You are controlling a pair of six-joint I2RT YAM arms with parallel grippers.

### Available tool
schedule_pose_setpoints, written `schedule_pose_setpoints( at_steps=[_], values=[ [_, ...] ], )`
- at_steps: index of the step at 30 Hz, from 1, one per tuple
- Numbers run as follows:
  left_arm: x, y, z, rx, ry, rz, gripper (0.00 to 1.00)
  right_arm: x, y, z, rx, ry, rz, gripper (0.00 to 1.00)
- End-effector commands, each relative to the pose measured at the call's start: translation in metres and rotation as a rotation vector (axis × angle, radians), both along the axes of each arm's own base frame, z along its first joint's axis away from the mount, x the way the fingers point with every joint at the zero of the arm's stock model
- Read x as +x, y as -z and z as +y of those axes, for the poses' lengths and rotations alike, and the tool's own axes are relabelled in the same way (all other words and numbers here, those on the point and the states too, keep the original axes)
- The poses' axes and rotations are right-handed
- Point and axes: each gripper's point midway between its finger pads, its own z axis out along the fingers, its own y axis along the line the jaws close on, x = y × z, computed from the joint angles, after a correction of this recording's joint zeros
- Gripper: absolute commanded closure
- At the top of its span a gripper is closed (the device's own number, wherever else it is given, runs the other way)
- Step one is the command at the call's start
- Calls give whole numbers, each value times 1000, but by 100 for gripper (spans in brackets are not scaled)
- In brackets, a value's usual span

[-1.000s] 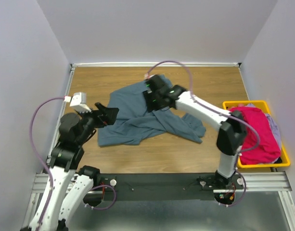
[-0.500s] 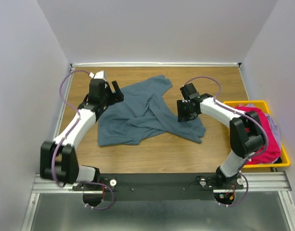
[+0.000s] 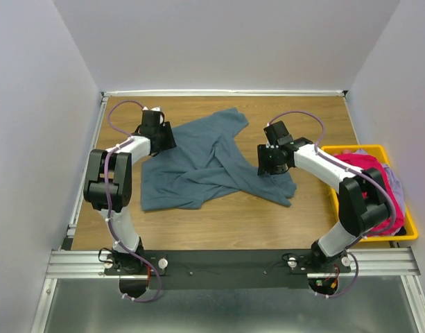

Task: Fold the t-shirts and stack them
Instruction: Flatten the tshirt out

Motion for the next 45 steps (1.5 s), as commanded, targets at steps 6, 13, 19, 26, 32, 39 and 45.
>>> schedule_pose_setpoints(
  at_steps=[6,13,19,26,32,39,45],
  values=[
    [-68,41,42,-72,-114,152,46,-10,-3,3,32,-23,34,42],
    [-145,28,56,-152,-228,182,47,-15,0,5,33,-53,73,42],
    [-147,-32,69,-126,-292,-19,39,-32,8,-10,-39,-86,115,43],
    [-99,-60,78,2,-180,-91,18,-41,16,-31,-120,-28,146,43],
    [-72,-37,70,37,-112,-26,18,-47,24,-44,-154,-6,169,43],
    [-69,-3,67,43,-100,55,23,-53,35,-42,-140,-18,213,56],
    [-83,22,70,58,-116,107,33,-54,24,-35,-96,-42,203,80]
  ],
)
